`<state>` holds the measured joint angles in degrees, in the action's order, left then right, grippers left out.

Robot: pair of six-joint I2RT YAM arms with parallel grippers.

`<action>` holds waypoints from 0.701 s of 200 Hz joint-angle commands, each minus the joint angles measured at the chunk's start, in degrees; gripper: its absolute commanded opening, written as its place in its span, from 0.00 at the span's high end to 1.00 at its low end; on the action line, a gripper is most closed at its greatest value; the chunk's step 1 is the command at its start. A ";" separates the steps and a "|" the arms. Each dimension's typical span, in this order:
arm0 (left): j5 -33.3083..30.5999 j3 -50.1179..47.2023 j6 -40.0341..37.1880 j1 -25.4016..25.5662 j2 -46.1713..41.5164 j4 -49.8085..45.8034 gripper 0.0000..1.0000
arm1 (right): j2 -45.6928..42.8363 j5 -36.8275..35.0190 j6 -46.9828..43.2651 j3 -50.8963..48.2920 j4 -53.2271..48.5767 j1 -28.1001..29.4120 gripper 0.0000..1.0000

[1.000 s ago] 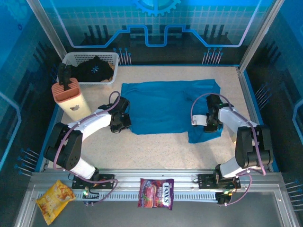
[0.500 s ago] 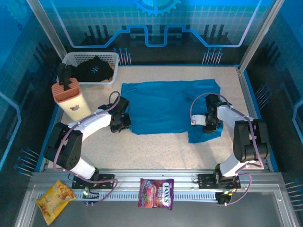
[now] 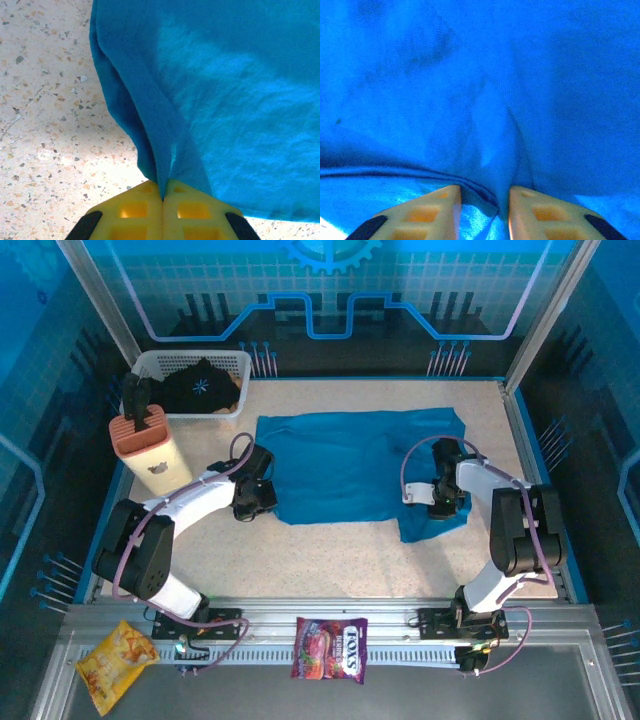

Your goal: Fold and stack the t-shirts

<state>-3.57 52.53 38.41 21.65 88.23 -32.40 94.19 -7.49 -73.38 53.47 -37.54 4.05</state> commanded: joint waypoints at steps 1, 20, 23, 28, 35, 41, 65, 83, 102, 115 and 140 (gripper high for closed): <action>0.74 -0.59 -1.04 0.14 -0.08 0.23 1.00 | -1.66 -0.25 -0.09 -0.18 -1.82 -1.15 0.70; 0.93 -0.59 -1.15 0.15 -0.06 0.41 1.00 | -3.84 -0.34 -0.09 -0.95 -1.92 -1.43 0.67; 0.86 -0.59 -1.13 0.15 -0.07 0.41 1.00 | -4.18 -0.34 -0.10 -1.04 -2.00 -1.50 0.66; 0.87 -0.59 -1.22 0.15 -0.03 0.41 1.00 | -4.63 -0.41 -0.09 -1.21 -2.09 -1.59 0.65; 0.90 -0.59 -1.23 0.15 0.02 0.54 1.00 | -5.16 -0.43 -0.01 -1.40 -2.19 -1.65 0.64; 0.94 -0.64 -1.25 0.15 -0.06 0.54 1.00 | -5.45 -0.42 0.00 -1.48 -2.34 -1.72 0.62; 1.21 -0.85 -1.18 0.15 -0.03 0.94 1.00 | -5.69 -0.12 0.17 -1.79 -3.18 -1.79 0.61; 1.30 -1.03 -1.21 0.13 -0.07 1.16 1.00 | -5.06 0.01 0.35 -1.86 -3.46 -1.78 0.62; 1.42 -1.11 -1.23 0.00 -0.07 1.28 1.00 | -4.14 0.19 0.52 -1.71 -3.59 -1.78 0.66; 1.38 -1.12 -1.30 -0.07 -0.07 1.29 1.00 | -3.38 0.52 0.70 -1.49 -3.77 -1.83 0.69; 1.51 -1.12 -1.32 -0.29 -0.12 1.30 1.00 | -1.91 0.76 1.02 -0.87 -4.22 -1.79 0.71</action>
<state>-3.14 52.27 38.39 21.63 88.23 -31.14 90.39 -7.62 -73.03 52.34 -39.44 2.96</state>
